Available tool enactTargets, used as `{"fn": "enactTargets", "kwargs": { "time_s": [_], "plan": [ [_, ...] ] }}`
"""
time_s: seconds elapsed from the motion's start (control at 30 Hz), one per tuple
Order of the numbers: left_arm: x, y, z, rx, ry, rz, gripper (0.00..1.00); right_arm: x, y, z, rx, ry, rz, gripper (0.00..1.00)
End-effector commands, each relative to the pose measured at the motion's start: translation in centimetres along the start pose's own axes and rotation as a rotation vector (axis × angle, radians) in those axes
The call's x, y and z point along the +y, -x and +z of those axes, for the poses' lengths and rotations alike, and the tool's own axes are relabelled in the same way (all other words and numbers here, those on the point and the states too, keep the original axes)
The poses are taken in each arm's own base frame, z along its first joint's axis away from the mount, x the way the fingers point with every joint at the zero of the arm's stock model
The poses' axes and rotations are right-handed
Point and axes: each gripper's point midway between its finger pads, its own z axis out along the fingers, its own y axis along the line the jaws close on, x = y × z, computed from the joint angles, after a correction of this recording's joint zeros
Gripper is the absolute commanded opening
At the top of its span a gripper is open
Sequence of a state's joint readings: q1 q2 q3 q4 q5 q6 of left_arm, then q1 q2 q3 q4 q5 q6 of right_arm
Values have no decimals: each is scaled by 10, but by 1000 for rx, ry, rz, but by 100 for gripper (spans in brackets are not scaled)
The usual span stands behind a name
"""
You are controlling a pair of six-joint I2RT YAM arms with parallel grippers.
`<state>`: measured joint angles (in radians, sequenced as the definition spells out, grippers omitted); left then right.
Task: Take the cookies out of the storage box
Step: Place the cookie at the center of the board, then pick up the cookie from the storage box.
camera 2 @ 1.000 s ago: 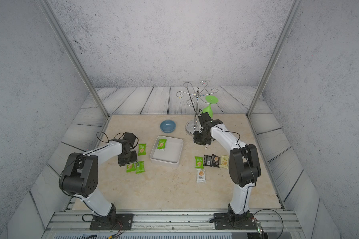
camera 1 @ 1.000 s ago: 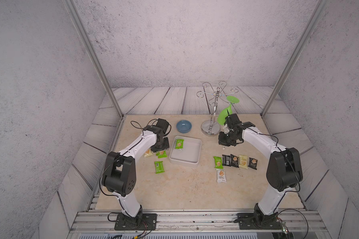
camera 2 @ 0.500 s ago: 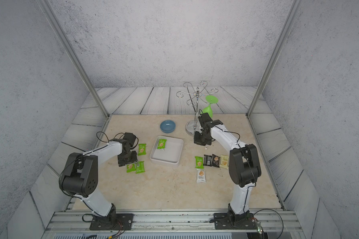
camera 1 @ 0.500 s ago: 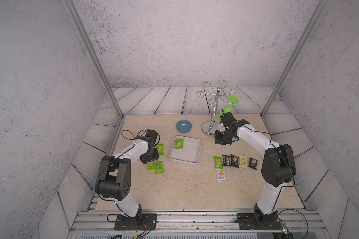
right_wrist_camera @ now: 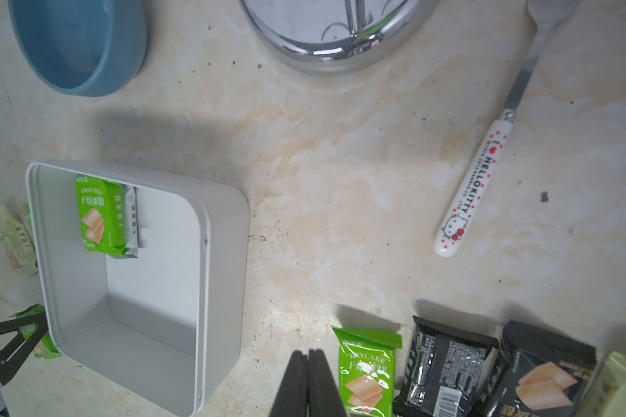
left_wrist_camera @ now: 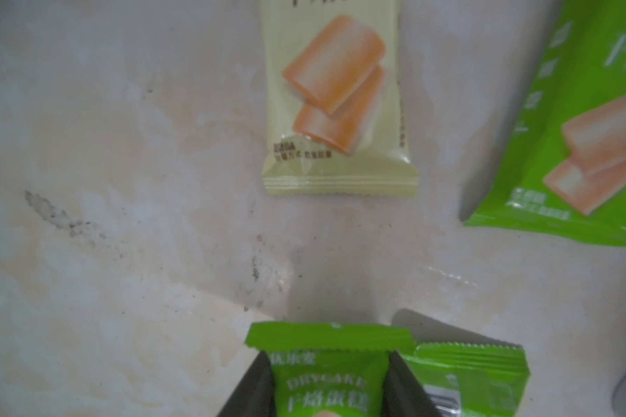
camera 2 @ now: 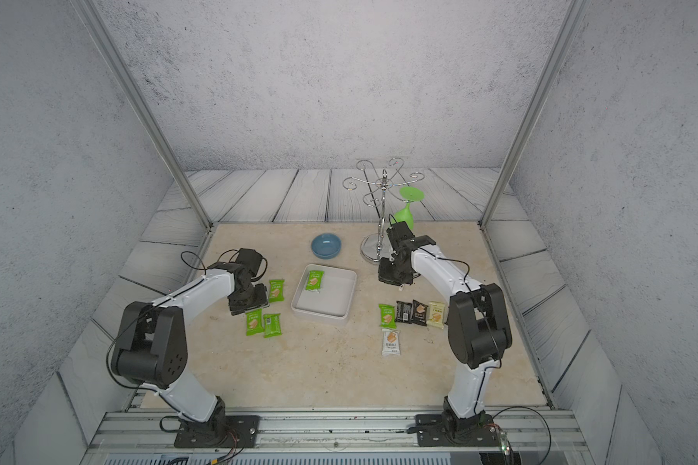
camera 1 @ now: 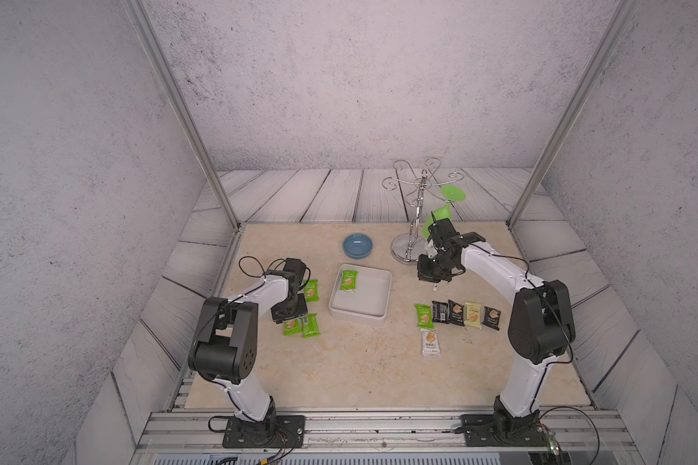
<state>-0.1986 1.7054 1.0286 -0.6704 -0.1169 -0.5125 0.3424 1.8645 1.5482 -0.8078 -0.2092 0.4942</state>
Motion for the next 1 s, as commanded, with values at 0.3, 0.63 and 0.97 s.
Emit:
{"fn": "enactTargets", "kwargs": {
  "time_s": [0.3, 0.63, 0.97],
  "plan": [
    [8, -2, 3, 8, 36, 10, 62, -3, -1, -7, -15, -29, -15, 9],
    [-9, 22, -39, -62, -57, -18, 66, -7, -6, -13, -37, -33, -22, 9],
    [-70, 59, -96, -158, -246, 34, 66, -21, -24, -19, -44, -53, -8, 9]
  ]
}}
